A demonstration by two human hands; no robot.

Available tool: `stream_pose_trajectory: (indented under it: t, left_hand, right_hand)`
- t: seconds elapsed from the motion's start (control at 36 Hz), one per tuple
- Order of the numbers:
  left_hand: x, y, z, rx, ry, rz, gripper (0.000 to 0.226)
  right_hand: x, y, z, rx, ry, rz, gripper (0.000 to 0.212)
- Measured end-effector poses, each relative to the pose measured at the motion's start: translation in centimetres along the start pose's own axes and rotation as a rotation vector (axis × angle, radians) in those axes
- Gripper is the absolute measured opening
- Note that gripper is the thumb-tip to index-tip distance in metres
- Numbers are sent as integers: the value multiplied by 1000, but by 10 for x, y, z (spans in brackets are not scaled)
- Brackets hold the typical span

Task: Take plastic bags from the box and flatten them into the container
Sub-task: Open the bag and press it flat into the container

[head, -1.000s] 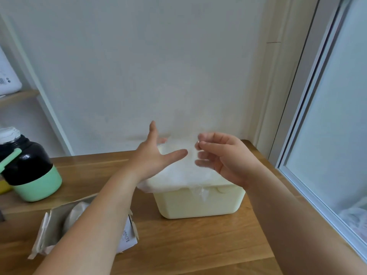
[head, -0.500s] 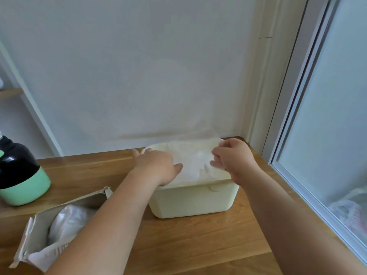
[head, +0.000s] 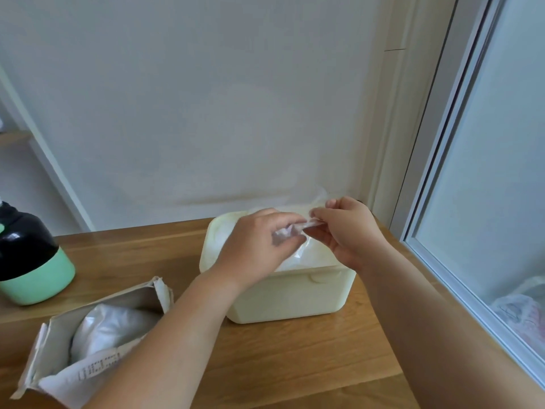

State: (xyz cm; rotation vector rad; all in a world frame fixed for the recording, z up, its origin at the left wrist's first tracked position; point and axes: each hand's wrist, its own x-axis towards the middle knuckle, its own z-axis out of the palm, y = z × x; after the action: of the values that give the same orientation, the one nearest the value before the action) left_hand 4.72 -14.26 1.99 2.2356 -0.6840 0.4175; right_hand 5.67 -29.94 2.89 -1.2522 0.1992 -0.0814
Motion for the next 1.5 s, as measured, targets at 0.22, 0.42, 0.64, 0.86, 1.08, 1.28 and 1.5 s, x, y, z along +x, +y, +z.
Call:
stream_pose_trajectory:
  t: [0.22, 0.42, 0.64, 0.86, 1.08, 1.28, 1.5]
  left_hand:
    - [-7, 3, -8, -277, 0, -93, 16]
    - [-10, -2, -15, -415, -19, -144, 14]
    - [-8, -8, -38, -441, -32, -173, 20]
    - [-12, -7, -59, -501, 91, -149, 26]
    - [-21, -16, -71, -745, 127, -171, 15]
    - [-19, -10, -55, -460, -4, -187, 79]
    - [-19, 2, -44, -323, 319, -9, 19]
  right_hand:
    - [4, 7, 1, -139, 47, -23, 23]
    - [4, 10, -1, -160, 51, 0, 23]
    - [3, 9, -2, -206, 57, -2, 22]
    - [0, 7, 1, -224, 55, 17, 22]
    - [-2, 5, -3, -246, 68, 44, 25]
    - [-5, 1, -1, -232, 54, 56, 28]
    - [-10, -2, 2, -307, 65, 85, 22]
